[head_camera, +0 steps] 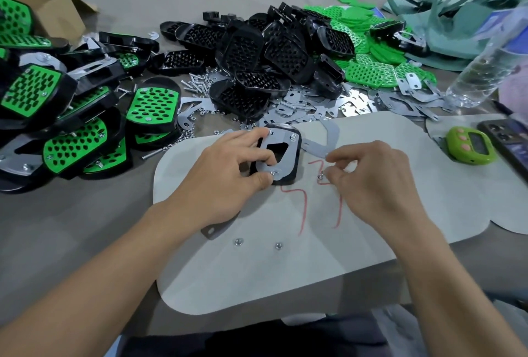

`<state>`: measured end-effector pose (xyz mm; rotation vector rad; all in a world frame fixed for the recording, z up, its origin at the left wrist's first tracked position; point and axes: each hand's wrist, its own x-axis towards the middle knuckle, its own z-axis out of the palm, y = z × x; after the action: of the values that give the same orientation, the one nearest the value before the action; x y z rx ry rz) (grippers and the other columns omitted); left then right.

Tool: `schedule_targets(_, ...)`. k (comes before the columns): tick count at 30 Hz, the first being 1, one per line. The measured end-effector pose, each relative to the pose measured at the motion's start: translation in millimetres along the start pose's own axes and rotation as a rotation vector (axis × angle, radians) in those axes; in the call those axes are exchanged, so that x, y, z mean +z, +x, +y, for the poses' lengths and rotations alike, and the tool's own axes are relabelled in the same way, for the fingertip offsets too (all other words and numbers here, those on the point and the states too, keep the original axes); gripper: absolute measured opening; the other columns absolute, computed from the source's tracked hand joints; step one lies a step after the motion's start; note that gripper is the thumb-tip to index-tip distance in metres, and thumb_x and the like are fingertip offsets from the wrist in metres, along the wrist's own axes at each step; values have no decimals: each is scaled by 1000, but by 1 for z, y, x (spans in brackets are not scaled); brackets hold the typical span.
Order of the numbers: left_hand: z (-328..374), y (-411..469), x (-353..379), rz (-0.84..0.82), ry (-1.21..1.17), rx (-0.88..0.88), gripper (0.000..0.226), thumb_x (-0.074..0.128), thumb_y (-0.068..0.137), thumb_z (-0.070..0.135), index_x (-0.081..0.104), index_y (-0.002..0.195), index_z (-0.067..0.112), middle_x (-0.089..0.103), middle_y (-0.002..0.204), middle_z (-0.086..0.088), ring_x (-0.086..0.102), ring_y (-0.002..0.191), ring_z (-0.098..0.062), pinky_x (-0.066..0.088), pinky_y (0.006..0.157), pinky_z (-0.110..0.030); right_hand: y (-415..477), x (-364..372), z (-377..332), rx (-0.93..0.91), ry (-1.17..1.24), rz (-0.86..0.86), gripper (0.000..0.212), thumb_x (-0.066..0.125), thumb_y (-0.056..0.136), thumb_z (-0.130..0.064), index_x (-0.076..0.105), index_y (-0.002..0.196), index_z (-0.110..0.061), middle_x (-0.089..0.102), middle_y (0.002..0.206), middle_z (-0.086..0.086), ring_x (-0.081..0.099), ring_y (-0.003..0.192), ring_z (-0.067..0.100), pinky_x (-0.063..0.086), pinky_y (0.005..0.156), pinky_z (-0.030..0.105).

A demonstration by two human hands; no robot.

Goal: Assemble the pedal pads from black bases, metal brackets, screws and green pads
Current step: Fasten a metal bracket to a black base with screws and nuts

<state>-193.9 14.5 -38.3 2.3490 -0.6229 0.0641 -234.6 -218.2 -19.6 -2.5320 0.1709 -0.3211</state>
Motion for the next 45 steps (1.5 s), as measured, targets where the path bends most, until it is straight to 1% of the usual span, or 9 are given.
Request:
schedule_targets(5,2,-3,4,-15,40,26,13,73,92,24,64,101,27,41,158,12,28,145,-2,14,102,1,-3,10,-3,-25,-36,-35,16,75,83,-12,76,75,-26,67,70,-16,57,70,-2,37,66,1)
schedule_targets(9,5,-3,4,-44,43,37,14,71,96,26,62,106,23,34,163,7,22,149,-1,12,103,1,-1,7,-5,-11,17,-27,21,71,85,-9,75,74,-26,64,61,-17,59,70,-2,41,63,7)
schedule_targets(12,7,-3,3,-43,35,23,14,71,94,25,63,105,23,33,163,8,24,147,-1,12,101,3,-3,4,-16,-23,171,25,21,75,83,-13,74,70,-29,61,57,-23,58,63,-3,39,57,7)
schedule_targets(18,5,-1,0,-40,9,32,16,74,92,22,68,106,22,39,161,5,29,144,-4,14,101,3,-8,26,-47,-137,258,-115,20,80,80,-15,76,72,-33,61,63,-28,57,65,-6,38,60,7)
schedule_targets(24,1,3,0,-35,-21,55,18,80,87,21,71,103,22,45,157,2,33,135,-2,15,96,6,-8,30,-49,-195,157,-85,13,78,82,-16,78,82,-29,53,62,-20,50,71,-8,36,67,7)
schedule_targets(28,1,3,0,-33,-22,61,20,81,86,22,72,104,20,46,156,2,34,133,-3,15,96,6,-9,28,-54,-234,44,-71,6,77,85,-22,79,85,-27,58,68,-14,47,72,5,33,67,23)
schedule_targets(36,-6,4,-4,-87,-18,13,35,80,83,13,71,114,25,38,160,14,32,142,-1,22,103,-4,-11,28,-63,-243,-68,-64,11,71,88,-23,74,80,-17,63,72,-3,54,77,19,38,70,34)
schedule_targets(41,-6,3,-2,-72,-18,23,34,79,84,15,71,116,26,36,161,14,28,144,1,14,103,3,-11,31,-63,-246,-81,-52,11,69,90,-21,71,80,-17,51,69,-8,45,76,16,21,64,28)
schedule_targets(45,-5,3,-1,-50,-18,13,32,81,81,17,70,109,28,39,160,13,32,144,-2,19,104,-2,-11,31,-60,-212,-14,-52,11,71,89,-21,72,78,-20,47,63,-13,43,71,13,21,62,27)
